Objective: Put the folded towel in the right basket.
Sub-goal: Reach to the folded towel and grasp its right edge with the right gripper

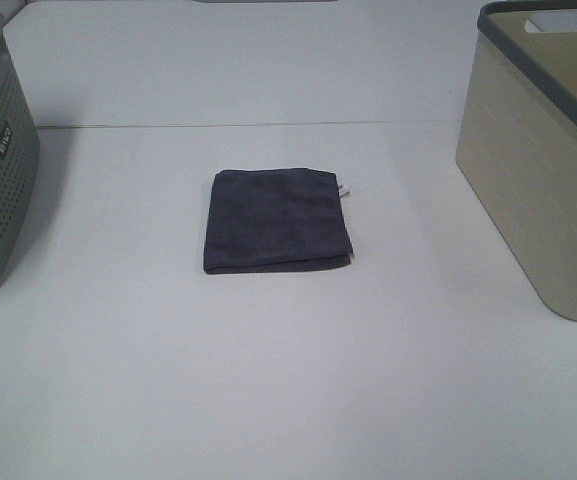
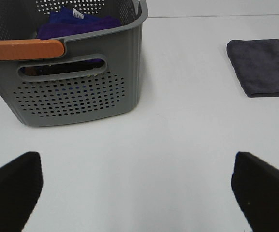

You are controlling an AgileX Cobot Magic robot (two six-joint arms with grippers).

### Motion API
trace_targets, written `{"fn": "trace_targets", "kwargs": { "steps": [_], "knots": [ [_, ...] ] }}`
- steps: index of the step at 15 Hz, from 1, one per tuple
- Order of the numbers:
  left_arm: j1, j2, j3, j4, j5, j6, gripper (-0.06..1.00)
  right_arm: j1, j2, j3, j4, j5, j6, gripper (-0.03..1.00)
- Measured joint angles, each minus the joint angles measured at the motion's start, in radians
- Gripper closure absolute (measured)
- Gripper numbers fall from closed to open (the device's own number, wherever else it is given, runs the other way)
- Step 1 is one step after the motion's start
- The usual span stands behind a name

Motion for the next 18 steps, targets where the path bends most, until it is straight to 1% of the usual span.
{"fn": "trace_targets", "kwargs": {
  "steps": [8, 9, 10, 12, 14, 15, 16, 18],
  "knots": [
    [0.0, 0.0, 0.0, 0.0, 0.0, 0.0, -0.05, 0.0, 0.005, -0.003, -0.01, 0.002, 0.0, 0.01],
    [0.0, 0.0, 0.0, 0.0, 0.0, 0.0, -0.05, 0.0, 0.056, -0.033, -0.002, 0.029, 0.011, 0.01],
    [0.0, 0.0, 0.0, 0.0, 0.0, 0.0, -0.05, 0.0, 0.155, -0.093, 0.009, 0.057, 0.028, 0.01],
    [0.0, 0.0, 0.0, 0.0, 0.0, 0.0, -0.05, 0.0, 0.42, -0.265, 0.034, 0.111, 0.031, 0.01],
    [0.0, 0.0, 0.0, 0.0, 0.0, 0.0, -0.05, 0.0, 0.697, -0.484, 0.058, 0.114, 0.031, 0.01],
    [0.0, 0.0, 0.0, 0.0, 0.0, 0.0, -0.05, 0.0, 0.745, -0.524, 0.059, 0.114, 0.031, 0.01],
    [0.0, 0.0, 0.0, 0.0, 0.0, 0.0, -0.05, 0.0, 0.892, -0.643, 0.06, 0.114, 0.031, 0.01],
    [0.0, 0.0, 0.0, 0.0, 0.0, 0.0, -0.05, 0.0, 1.021, -0.741, 0.06, 0.114, 0.031, 0.01]
  ]
}}
